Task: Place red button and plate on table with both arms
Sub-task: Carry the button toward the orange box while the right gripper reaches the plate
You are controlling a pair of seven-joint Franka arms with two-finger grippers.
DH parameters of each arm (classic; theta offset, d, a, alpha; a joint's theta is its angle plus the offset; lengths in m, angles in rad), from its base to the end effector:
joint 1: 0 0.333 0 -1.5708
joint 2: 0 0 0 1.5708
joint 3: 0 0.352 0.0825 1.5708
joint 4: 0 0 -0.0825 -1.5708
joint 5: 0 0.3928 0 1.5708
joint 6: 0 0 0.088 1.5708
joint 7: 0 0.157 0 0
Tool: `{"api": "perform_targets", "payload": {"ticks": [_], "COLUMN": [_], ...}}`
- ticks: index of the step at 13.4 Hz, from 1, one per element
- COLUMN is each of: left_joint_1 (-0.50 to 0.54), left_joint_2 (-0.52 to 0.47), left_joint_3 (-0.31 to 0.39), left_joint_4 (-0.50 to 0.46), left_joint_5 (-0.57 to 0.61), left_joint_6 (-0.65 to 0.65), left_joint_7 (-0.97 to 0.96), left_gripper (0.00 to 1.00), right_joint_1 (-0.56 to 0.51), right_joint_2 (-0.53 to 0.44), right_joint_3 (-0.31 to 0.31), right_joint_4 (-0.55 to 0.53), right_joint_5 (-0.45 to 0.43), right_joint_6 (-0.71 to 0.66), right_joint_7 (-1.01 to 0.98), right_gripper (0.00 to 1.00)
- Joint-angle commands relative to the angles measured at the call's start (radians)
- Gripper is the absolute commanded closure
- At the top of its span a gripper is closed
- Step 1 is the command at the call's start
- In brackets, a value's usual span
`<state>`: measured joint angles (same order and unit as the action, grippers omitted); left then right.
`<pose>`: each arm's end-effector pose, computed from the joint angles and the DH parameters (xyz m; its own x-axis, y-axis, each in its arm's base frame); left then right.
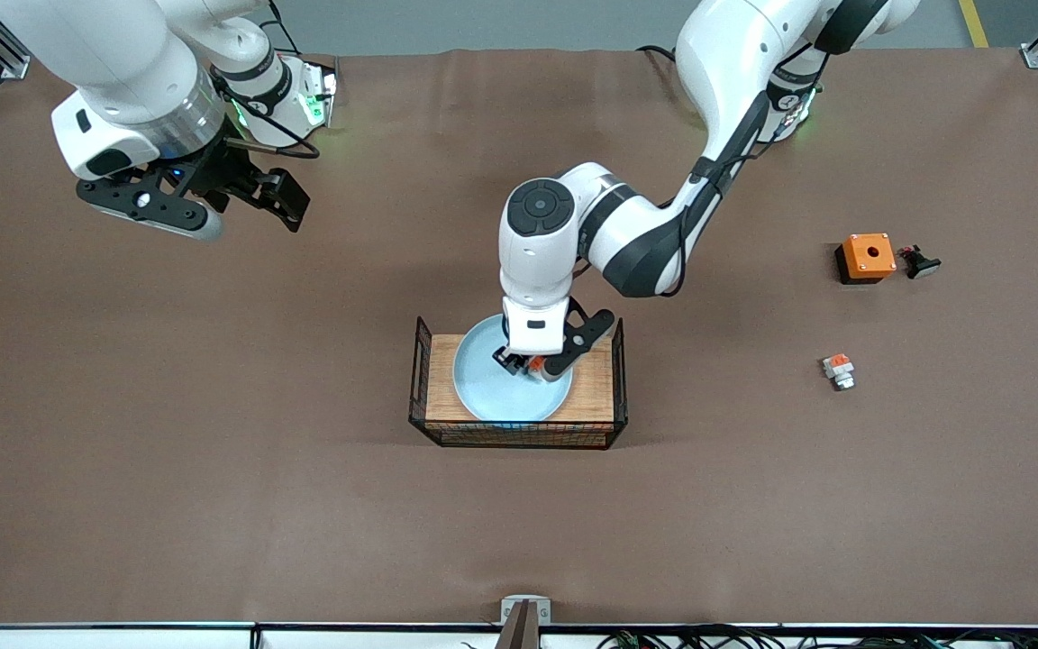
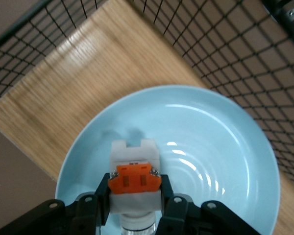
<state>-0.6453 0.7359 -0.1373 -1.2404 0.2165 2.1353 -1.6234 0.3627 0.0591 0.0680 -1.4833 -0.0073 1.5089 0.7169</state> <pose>0.6012 -0.5333 0.3223 0.6996 0.7077 0.0986 0.6895 -0.7048 0.1668 0.5245 0.2384 0.6133 0.9589 -0.2829 -0.0230 -0.2823 -0.9590 0.0244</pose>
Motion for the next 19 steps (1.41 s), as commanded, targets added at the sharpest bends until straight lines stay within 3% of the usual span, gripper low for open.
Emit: {"api": "perform_targets", "payload": {"ticks": [1, 5, 9, 13, 19], "left_joint_1": [0.002, 0.042, 0.188, 0.343, 0.573], "left_joint_2": [-0.059, -0.197, -0.352, -0.411, -0.448], "left_joint_3": [0.018, 0.016, 0.01, 0.01, 0.01], "left_joint_4": [0.01, 0.009, -0.028, -0.083, -0.233], "left_joint_5": [-0.003, -0.008, -0.126, -0.172, -0.172], "left_joint_6": [-0.053, -0.176, -0.296, -0.435, -0.433], "left_joint_7": [0.002, 0.077, 0.259, 0.573, 0.959], "left_gripper": [1.0, 1.0, 1.0, 0.99, 0.99], "right_joint_1": [0.033, 0.117, 0.243, 0.324, 0.335], "right_joint_2": [0.018, 0.059, 0.157, 0.27, 0.406], "right_joint_3": [-0.002, -0.004, -0.004, -0.004, -0.007], "right_joint_4": [0.012, 0.011, 0.012, 0.014, 0.05], "right_joint_5": [-0.002, -0.002, -0.003, -0.022, -0.023], "right_joint_6": [0.004, 0.072, 0.207, 0.344, 0.453], "right_joint_7": [0.067, 0.241, 0.65, 1.019, 1.243], "right_gripper": [0.0, 0.0, 0.0, 0.0, 0.01]}}
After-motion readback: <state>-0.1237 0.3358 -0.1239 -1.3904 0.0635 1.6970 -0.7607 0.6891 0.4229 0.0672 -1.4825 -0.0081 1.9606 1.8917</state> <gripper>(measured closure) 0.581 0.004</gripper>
